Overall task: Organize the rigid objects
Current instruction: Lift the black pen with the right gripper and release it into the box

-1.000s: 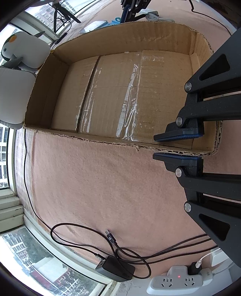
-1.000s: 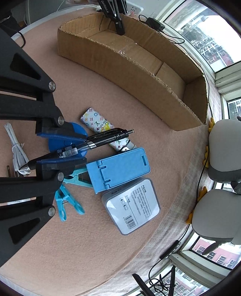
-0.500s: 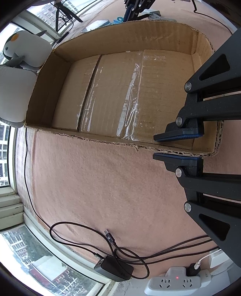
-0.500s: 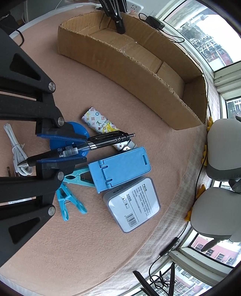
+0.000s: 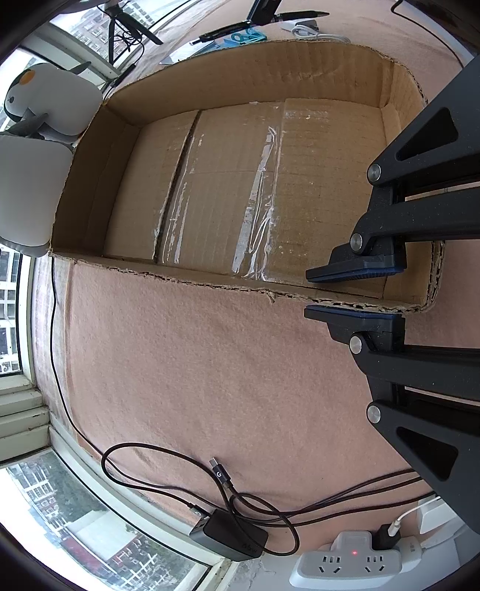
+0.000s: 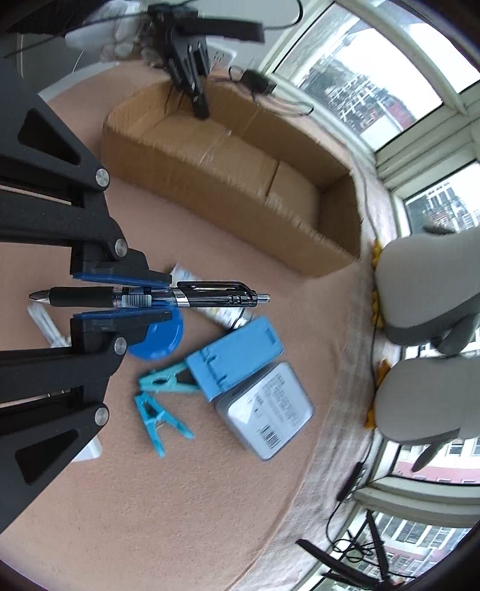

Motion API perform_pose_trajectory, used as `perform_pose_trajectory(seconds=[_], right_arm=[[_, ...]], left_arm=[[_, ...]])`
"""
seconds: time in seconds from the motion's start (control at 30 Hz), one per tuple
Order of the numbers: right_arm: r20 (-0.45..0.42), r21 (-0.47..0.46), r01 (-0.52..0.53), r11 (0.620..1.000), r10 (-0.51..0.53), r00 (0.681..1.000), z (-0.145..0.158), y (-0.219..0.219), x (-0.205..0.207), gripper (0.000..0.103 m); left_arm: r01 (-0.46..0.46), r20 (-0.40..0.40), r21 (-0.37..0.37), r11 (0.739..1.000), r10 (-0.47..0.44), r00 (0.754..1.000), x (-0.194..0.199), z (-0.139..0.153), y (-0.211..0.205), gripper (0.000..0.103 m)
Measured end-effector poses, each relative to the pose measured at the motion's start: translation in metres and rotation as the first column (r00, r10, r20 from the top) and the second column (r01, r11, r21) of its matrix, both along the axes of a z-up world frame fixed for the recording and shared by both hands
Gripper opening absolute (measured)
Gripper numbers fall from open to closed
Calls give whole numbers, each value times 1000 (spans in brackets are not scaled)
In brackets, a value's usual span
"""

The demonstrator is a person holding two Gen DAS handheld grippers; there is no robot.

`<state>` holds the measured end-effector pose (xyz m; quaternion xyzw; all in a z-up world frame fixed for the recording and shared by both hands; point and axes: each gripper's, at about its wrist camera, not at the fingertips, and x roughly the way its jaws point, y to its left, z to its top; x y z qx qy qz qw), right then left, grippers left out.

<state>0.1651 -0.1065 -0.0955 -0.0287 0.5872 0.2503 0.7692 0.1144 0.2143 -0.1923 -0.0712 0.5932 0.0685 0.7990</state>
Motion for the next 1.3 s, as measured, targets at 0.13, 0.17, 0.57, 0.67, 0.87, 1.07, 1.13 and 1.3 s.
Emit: perform_pose_trajectory(seconds=[0.13, 0.17, 0.57, 0.67, 0.87, 1.07, 1.13, 1.3], right_arm=[[28, 78, -36, 996, 34, 999, 25, 25, -7, 10], [30, 96, -43, 994, 40, 999, 28, 33, -8, 10], [-5, 197, -74, 977, 77, 997, 36, 113, -7, 10], [-14, 197, -72, 978, 76, 997, 31, 121, -6, 10], [-30, 191, -63, 980, 69, 997, 21, 129, -2, 10], [-25, 180, -77, 981, 82, 996, 18, 135, -1, 10], [-23, 178, -93, 980, 99, 995, 18, 137, -2, 12], [21, 152, -81, 985, 79, 997, 23, 134, -5, 53]], left_arm=[[3, 0, 6, 1000, -3, 1000, 0, 0, -2, 13], [3, 1, 7, 1000, -3, 1000, 0, 0, -2, 13], [4, 5, 9, 1000, -4, 1000, 0, 1, -3, 13], [4, 6, 9, 1000, -4, 1000, 0, 1, -3, 13], [5, 5, 9, 1000, -5, 1000, -1, 1, -2, 13], [6, 5, 11, 1000, -6, 1000, 0, 2, -3, 13], [6, 5, 11, 1000, -6, 1000, 0, 2, -3, 13], [12, 4, 21, 1000, -12, 1000, 0, 3, -4, 13]])
